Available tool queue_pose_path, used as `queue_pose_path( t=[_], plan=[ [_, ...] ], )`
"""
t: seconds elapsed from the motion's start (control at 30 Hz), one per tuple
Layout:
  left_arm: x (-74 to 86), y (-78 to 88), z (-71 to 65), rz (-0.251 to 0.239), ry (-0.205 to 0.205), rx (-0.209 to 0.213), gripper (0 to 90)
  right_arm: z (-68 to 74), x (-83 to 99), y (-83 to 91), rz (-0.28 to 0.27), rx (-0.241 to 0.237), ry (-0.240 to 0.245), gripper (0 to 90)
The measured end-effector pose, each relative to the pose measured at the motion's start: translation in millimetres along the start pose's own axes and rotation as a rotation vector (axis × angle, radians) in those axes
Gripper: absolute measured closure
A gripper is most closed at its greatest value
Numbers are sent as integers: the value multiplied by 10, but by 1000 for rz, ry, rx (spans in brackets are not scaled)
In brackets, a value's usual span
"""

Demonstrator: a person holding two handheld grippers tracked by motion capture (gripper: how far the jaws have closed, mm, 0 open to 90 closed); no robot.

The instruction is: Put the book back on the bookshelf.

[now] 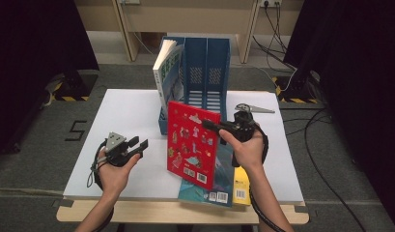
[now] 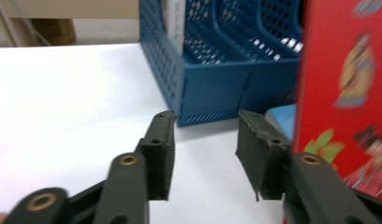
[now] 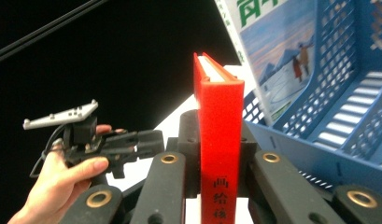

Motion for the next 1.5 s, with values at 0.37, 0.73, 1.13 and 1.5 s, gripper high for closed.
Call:
queue_pose_path(
  t=[0.37,0.73,1.13,1.5],
  plan=[
    [241,-4,95,57,-9,-64,393,69,-80,76,-69,40,31,803],
    [368,-21,140,82,12,-68,380,104,-146,134,-104,73,55,803],
    [392,-40,122,98,12,-58,386,116,-264,215,-154,110,78,804],
    [389,-38,120,103,19,-57,389,154,-368,279,-203,175,120,804]
  ],
)
Point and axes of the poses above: each handheld gripper's, and its own axes: y roughly backward along the jaws, x roughly out of its underside, z roughly to its left, the point moved 3 cm from there along -y, roughly forward along the jaws, and after that the axes turned 8 degrees about -z, right-handed, at the moved point
